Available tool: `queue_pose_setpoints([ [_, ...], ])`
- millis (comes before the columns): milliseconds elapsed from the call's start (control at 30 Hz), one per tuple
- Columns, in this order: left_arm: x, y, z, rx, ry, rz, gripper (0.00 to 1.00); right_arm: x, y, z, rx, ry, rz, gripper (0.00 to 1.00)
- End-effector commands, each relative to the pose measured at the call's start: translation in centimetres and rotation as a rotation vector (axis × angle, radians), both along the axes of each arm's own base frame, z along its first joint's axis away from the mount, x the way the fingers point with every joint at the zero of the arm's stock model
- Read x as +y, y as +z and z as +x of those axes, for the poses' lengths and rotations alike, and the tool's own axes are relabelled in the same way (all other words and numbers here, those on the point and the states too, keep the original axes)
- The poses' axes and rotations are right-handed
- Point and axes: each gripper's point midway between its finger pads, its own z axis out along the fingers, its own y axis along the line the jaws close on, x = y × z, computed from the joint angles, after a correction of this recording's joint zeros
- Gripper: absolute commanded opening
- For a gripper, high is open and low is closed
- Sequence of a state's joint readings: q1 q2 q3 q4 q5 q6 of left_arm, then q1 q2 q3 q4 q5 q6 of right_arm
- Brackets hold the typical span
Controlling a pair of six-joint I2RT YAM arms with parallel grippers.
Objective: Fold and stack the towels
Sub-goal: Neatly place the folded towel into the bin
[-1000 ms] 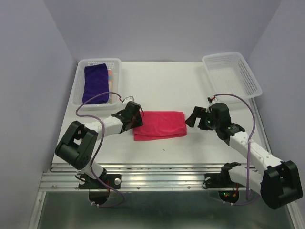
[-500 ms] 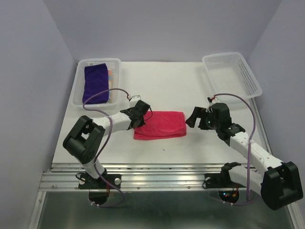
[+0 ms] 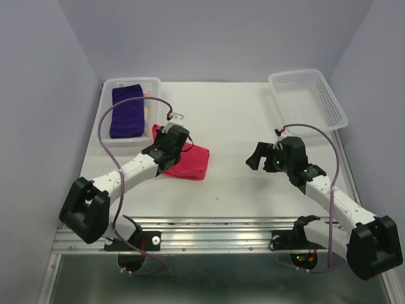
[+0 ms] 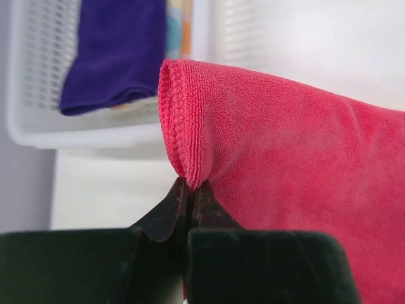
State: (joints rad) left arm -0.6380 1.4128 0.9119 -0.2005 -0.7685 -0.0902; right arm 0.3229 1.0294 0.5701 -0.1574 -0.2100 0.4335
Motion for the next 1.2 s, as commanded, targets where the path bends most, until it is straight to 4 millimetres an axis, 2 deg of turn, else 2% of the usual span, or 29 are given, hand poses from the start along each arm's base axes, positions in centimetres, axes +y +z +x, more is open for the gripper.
queue_pose_setpoints([
  [0,4.5,3.9,-0.1,-0.051,-0.073,0.329,0.00,1.0,1.5,0.3,-0.042,0.054,0.021,1.00],
  [33,4.7,4.6,0.1,-0.074,-0.098,0.306,0.00,1.0,1.6,0.3,-0.043,0.059,0.020,1.00],
  [100,5.1,7.3,0.7,-0.160,-0.170,0.221,0.00,1.1,1.8,0.4,-0.053,0.063,0.026,1.00],
  [133,5.7,9.5,0.4,-0.219,-0.192,0.240,0.00,1.2,1.9,0.3,-0.056,0.065,0.030,1.00],
  [200,6.1,11.6,0.1,-0.278,-0.238,0.299,0.00,1.3,2.0,0.4,-0.058,0.070,0.034,1.00],
  [233,6.8,13.4,-0.2,-0.330,-0.261,0.385,0.00,1.5,1.7,0.3,-0.047,0.080,0.035,1.00],
  [333,8.0,15.8,-0.1,-0.376,-0.287,0.474,0.00,1.6,1.5,0.2,-0.035,0.090,0.038,1.00],
  [500,8.2,17.7,1.8,-0.353,-0.406,0.558,0.00,0.8,1.3,0.5,-0.037,0.049,0.003,1.00],
  [600,8.5,17.2,2.8,-0.290,-0.453,0.646,0.00,0.4,1.1,0.7,-0.034,0.029,-0.018,1.00],
  [667,9.1,17.5,3.5,-0.266,-0.468,0.679,0.00,0.1,1.0,0.8,-0.033,0.016,-0.028,1.00],
  [700,8.9,18.3,4.0,-0.276,-0.492,0.700,0.00,-0.1,0.8,0.9,-0.032,0.004,-0.038,1.00],
  [833,9.8,19.5,4.5,-0.276,-0.549,0.767,0.00,-0.7,0.5,1.2,-0.028,-0.025,-0.066,1.00],
  [967,10.9,19.8,5.3,-0.248,-0.581,0.840,0.00,-1.5,0.2,1.7,-0.030,-0.060,-0.099,1.00],
  [1000,11.6,20.5,5.6,-0.249,-0.570,0.851,0.00,-1.5,0.4,1.9,-0.033,-0.064,-0.101,1.00],
  [1167,12.7,20.9,7.6,-0.207,-0.593,0.907,0.00,-1.7,0.0,2.2,-0.027,-0.074,-0.123,1.00],
])
